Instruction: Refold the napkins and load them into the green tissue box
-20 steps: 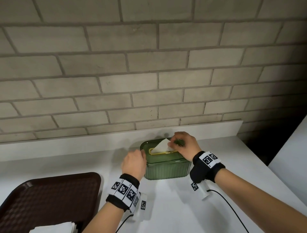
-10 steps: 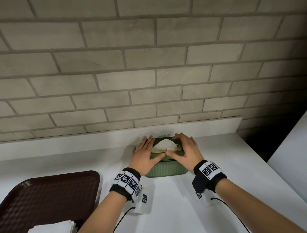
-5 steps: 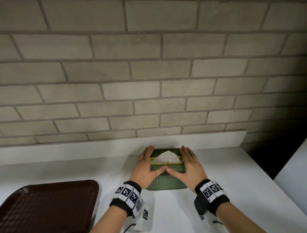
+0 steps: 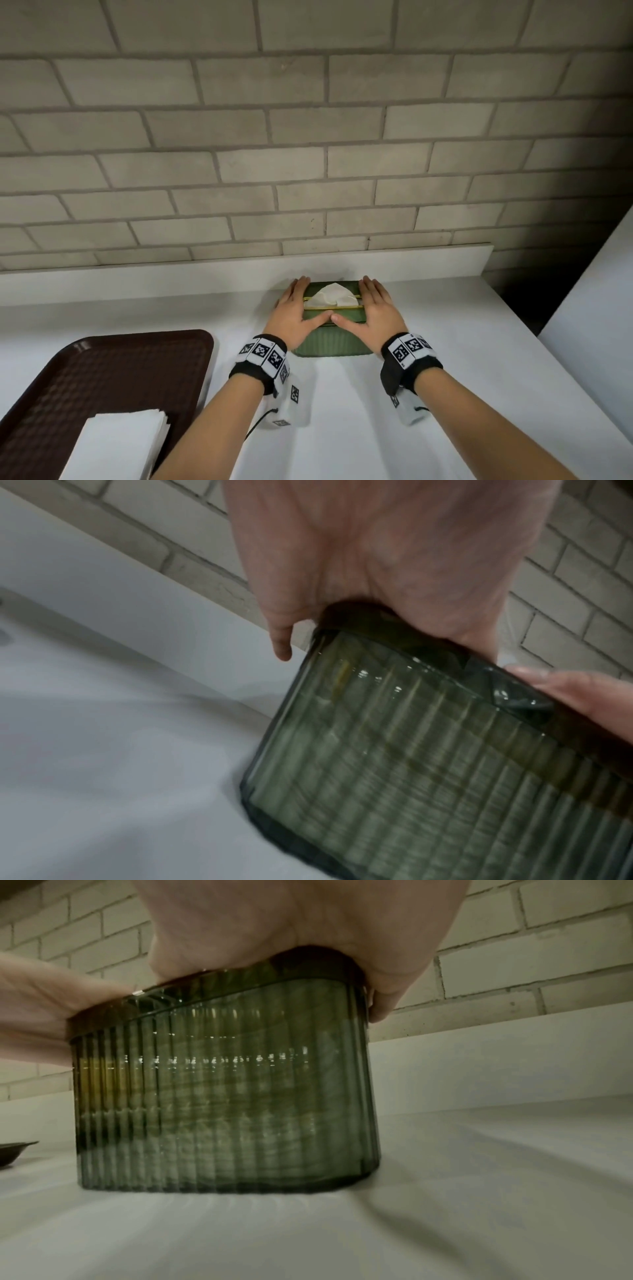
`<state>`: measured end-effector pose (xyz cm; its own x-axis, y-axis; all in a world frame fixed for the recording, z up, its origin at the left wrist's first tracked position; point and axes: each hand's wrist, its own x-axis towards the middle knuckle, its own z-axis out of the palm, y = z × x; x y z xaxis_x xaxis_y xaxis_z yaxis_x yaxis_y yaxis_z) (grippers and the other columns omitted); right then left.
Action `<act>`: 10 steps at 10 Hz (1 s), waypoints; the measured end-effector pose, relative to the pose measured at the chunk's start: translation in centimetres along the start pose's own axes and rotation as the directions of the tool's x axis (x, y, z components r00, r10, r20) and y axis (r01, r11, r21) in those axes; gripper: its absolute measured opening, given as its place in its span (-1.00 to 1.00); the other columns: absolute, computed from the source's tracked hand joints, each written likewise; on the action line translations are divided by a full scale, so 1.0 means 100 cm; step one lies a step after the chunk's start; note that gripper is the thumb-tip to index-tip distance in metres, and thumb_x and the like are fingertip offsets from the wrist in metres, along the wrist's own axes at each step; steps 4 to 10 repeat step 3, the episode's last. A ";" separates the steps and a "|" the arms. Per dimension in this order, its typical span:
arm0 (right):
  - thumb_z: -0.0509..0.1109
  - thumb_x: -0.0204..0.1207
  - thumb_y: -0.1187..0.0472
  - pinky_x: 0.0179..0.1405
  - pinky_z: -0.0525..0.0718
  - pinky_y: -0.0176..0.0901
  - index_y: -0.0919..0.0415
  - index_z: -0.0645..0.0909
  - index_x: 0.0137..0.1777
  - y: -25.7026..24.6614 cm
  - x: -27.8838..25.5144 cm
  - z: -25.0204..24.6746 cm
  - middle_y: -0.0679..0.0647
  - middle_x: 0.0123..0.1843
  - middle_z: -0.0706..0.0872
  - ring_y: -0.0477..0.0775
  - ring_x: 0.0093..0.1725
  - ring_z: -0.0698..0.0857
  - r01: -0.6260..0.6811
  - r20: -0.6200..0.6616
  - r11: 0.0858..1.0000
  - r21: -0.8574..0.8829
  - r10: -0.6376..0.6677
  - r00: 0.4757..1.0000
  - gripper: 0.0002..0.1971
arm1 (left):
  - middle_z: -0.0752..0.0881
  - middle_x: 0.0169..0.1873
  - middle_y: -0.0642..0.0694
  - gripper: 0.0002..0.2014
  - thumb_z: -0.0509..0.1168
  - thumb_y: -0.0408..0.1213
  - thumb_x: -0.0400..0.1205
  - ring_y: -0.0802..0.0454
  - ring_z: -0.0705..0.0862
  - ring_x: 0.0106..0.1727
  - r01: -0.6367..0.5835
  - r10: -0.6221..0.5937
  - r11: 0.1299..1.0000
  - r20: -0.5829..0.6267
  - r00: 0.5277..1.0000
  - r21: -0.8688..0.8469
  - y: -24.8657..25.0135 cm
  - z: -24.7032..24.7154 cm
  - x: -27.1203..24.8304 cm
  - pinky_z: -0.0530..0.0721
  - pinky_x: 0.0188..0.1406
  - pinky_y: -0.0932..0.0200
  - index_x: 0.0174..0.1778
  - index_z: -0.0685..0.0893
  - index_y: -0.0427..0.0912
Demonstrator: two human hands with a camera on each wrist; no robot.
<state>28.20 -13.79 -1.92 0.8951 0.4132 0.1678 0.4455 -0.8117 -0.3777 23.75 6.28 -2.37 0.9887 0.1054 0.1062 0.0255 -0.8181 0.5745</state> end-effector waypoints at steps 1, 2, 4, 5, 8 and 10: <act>-0.19 0.15 -0.72 0.67 0.11 0.04 0.18 0.07 0.70 0.000 -0.003 -0.014 0.07 0.74 0.10 0.04 0.71 0.04 -0.015 0.050 0.999 -0.051 0.017 0.999 0.25 | 0.03 0.73 -0.07 -0.05 0.12 0.42 0.55 0.06 -0.07 0.74 0.056 -0.064 0.988 0.049 0.997 0.147 0.011 -0.008 -0.010 -0.02 0.68 -0.27 0.73 -0.05 -0.04; -0.07 0.25 -0.68 0.65 0.16 0.11 0.12 0.10 0.69 -0.006 -0.013 -0.030 0.08 0.72 0.14 0.05 0.70 0.10 -0.014 0.050 0.999 0.041 0.012 0.999 0.15 | 0.04 0.72 -0.14 -0.10 0.12 0.33 0.61 0.00 -0.08 0.74 0.104 -0.105 0.990 0.008 0.994 0.100 0.028 -0.027 -0.025 0.03 0.66 -0.30 0.72 -0.06 -0.10; 0.32 0.43 -0.39 0.63 0.21 -0.02 0.01 0.26 0.63 -0.013 -0.038 -0.076 0.01 0.68 0.24 0.02 0.67 0.20 0.089 -0.044 0.966 0.242 -0.080 0.996 -0.16 | 0.21 0.67 -0.13 -0.14 0.22 0.20 0.64 -0.07 0.14 0.69 0.085 -0.085 0.996 -0.032 0.996 -0.002 0.039 -0.050 -0.081 0.22 0.62 -0.19 0.72 -0.05 -0.10; 0.32 0.43 -0.39 0.63 0.21 -0.02 0.01 0.26 0.63 -0.013 -0.038 -0.076 0.01 0.68 0.24 0.02 0.67 0.20 0.089 -0.044 0.966 0.242 -0.080 0.996 -0.16 | 0.21 0.67 -0.13 -0.14 0.22 0.20 0.64 -0.07 0.14 0.69 0.085 -0.085 0.996 -0.032 0.996 -0.002 0.039 -0.050 -0.081 0.22 0.62 -0.19 0.72 -0.05 -0.10; 0.32 0.43 -0.39 0.63 0.21 -0.02 0.01 0.26 0.63 -0.013 -0.038 -0.076 0.01 0.68 0.24 0.02 0.67 0.20 0.089 -0.044 0.966 0.242 -0.080 0.996 -0.16 | 0.21 0.67 -0.13 -0.14 0.22 0.20 0.64 -0.07 0.14 0.69 0.085 -0.085 0.996 -0.032 0.996 -0.002 0.039 -0.050 -0.081 0.22 0.62 -0.19 0.72 -0.05 -0.10; 0.32 0.43 -0.39 0.63 0.21 -0.02 0.01 0.26 0.63 -0.013 -0.038 -0.076 0.01 0.68 0.24 0.02 0.67 0.20 0.089 -0.044 0.966 0.242 -0.080 0.996 -0.16 | 0.21 0.67 -0.13 -0.14 0.22 0.20 0.64 -0.07 0.14 0.69 0.085 -0.085 0.996 -0.032 0.996 -0.002 0.039 -0.050 -0.081 0.22 0.62 -0.19 0.72 -0.05 -0.10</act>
